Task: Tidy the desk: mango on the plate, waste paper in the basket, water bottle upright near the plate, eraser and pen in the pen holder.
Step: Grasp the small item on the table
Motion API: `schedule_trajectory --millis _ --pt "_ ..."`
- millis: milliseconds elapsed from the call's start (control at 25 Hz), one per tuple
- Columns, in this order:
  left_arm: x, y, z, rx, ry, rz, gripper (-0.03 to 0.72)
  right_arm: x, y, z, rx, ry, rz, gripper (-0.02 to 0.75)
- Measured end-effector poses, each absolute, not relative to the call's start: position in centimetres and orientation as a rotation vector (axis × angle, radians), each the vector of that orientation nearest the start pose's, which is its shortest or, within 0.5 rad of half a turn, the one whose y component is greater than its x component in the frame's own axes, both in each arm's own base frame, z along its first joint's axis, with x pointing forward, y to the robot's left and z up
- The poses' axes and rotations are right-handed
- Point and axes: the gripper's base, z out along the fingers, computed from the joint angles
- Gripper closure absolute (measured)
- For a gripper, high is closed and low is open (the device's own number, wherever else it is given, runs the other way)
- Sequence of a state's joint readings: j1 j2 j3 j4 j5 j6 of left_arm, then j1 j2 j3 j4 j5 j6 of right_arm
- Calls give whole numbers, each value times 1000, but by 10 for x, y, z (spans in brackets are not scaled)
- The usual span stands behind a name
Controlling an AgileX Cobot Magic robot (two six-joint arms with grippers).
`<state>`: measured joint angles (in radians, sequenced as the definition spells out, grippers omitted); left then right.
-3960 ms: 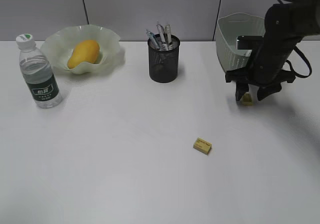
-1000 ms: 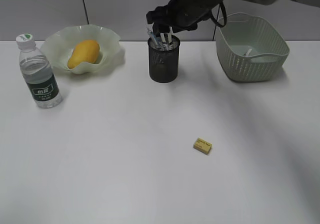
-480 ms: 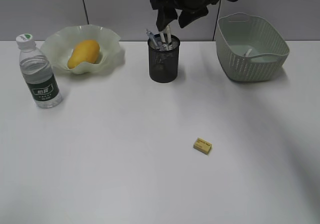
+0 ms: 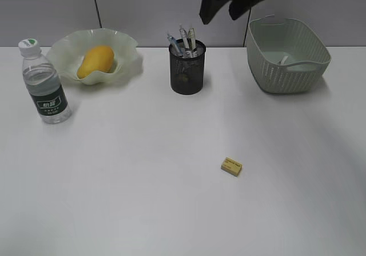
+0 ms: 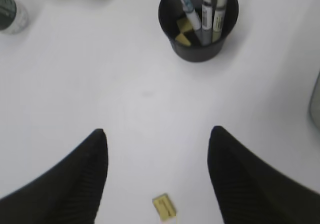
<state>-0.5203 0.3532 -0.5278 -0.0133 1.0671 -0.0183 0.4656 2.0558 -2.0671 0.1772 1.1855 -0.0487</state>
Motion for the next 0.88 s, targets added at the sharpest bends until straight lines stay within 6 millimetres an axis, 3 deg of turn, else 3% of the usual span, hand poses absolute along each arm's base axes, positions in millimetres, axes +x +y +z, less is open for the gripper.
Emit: schedule_trajectory --millis 320,520,880 --pt "41 -25 277 592 2319 -273 197 351 188 307 -686 2751 261 238" --pt "41 -25 277 592 2319 -273 197 317 170 300 -703 2709 252 238" --pt "41 -25 277 592 2319 -273 197 285 159 237 -863 2714 296 238"
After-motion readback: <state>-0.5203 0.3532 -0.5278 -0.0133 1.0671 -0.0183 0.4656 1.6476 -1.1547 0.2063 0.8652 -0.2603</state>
